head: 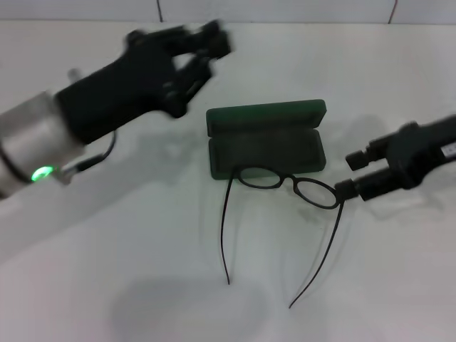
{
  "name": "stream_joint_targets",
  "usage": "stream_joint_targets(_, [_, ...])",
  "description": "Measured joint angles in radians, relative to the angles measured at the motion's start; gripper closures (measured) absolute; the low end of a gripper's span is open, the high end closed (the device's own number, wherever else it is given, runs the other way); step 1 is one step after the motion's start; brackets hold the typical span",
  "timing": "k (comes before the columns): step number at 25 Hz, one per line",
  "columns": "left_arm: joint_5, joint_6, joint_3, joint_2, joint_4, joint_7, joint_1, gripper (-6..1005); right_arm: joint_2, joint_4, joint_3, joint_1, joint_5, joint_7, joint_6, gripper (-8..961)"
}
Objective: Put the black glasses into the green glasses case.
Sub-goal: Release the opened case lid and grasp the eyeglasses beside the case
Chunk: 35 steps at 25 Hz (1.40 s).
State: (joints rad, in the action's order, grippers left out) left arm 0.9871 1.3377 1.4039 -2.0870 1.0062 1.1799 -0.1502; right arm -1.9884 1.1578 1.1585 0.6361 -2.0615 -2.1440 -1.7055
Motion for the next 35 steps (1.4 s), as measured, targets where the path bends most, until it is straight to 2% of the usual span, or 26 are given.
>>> stream_joint_targets(4, [0.012, 0.217, -0.148, 0.004, -0.309, -0.101, -0.060, 827, 0.000, -0.048, 0.003, 0.127, -0.099, -0.085, -0.004, 369])
stream_joint_targets(7, [0.027, 0.298, -0.180, 0.011, -0.460, -0.212, -0.080, 860, -0.004, -0.151, -0.001, 0.236, -0.186, -0.115, 0.008, 372])
stream_joint_targets(11, [0.064, 0.317, -0.182, 0.011, -0.525, -0.267, -0.068, 860, -0.019, -0.336, 0.000, 0.388, -0.283, -0.124, 0.076, 375])
stream_joint_targets(13, [0.088, 0.319, -0.183, 0.007, -0.552, -0.294, -0.061, 859, -0.027, -0.401, 0.010, 0.441, -0.315, -0.124, 0.120, 377])
stream_joint_targets(23, [0.106, 0.316, -0.185, -0.001, -0.702, -0.420, -0.068, 858, -0.039, -0.637, 0.061, 0.597, -0.324, -0.151, 0.250, 386])
stream_joint_targets(31, [0.105, 0.308, -0.179, -0.004, -0.766, -0.465, -0.074, 861, -0.039, -0.687, 0.079, 0.612, -0.318, -0.179, 0.272, 392])
stream_joint_targets(35, [0.105, 0.297, -0.178, -0.004, -0.791, -0.477, -0.089, 866, -0.040, -0.715, 0.134, 0.615, -0.314, -0.180, 0.297, 396])
